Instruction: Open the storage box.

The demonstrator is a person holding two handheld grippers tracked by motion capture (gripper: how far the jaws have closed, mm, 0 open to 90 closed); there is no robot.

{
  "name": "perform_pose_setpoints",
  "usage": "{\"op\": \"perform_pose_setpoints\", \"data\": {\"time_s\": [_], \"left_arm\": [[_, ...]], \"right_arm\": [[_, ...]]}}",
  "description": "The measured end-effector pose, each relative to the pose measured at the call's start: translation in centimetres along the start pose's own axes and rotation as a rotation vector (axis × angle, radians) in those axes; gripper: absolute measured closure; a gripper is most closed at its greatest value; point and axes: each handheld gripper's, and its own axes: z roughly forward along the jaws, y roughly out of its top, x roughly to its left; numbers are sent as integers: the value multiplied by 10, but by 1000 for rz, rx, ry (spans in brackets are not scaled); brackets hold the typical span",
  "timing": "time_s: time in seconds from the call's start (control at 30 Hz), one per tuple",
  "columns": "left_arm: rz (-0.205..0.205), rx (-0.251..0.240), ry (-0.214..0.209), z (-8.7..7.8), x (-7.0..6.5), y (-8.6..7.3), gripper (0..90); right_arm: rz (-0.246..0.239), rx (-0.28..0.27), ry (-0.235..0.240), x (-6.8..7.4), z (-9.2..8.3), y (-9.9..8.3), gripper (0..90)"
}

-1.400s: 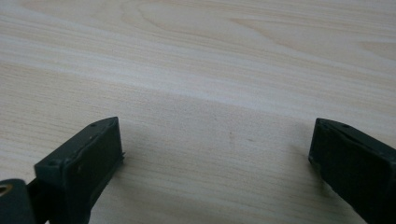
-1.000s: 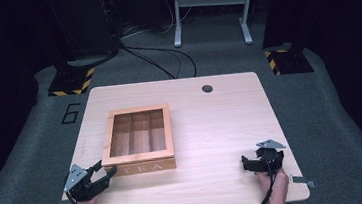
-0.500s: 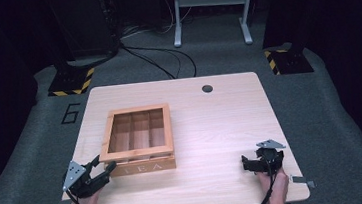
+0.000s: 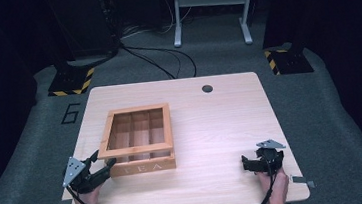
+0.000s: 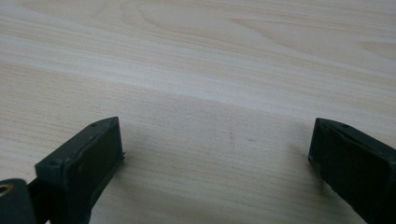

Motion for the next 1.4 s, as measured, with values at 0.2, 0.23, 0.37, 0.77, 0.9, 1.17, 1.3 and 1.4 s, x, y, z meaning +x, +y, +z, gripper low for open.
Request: {"op": "perform_pose_setpoints", "data": {"time_s": [0.2,0.23,0.37,0.77,0.9,1.17,1.3,1.4], "left_arm": [[-13,-4,1,5,1,0,298],[-16,-18,1,6,2,1,298],[-4,-23,12,7,1,5,321],[35,-45,71,11,0,8,405],[48,-48,91,13,1,10,461],[50,-75,143,15,0,12,545],[59,-66,164,15,-2,14,568],[50,-63,171,14,-1,15,598]], "right_arm": [[0,0,0,0,0,0,24],[0,-1,0,0,0,0,24],[-1,0,0,0,0,0,24],[3,2,-1,0,0,0,27],[3,1,-1,0,0,0,28],[1,1,0,0,0,0,28],[1,1,0,0,0,0,28],[1,0,0,0,0,0,28]]}}
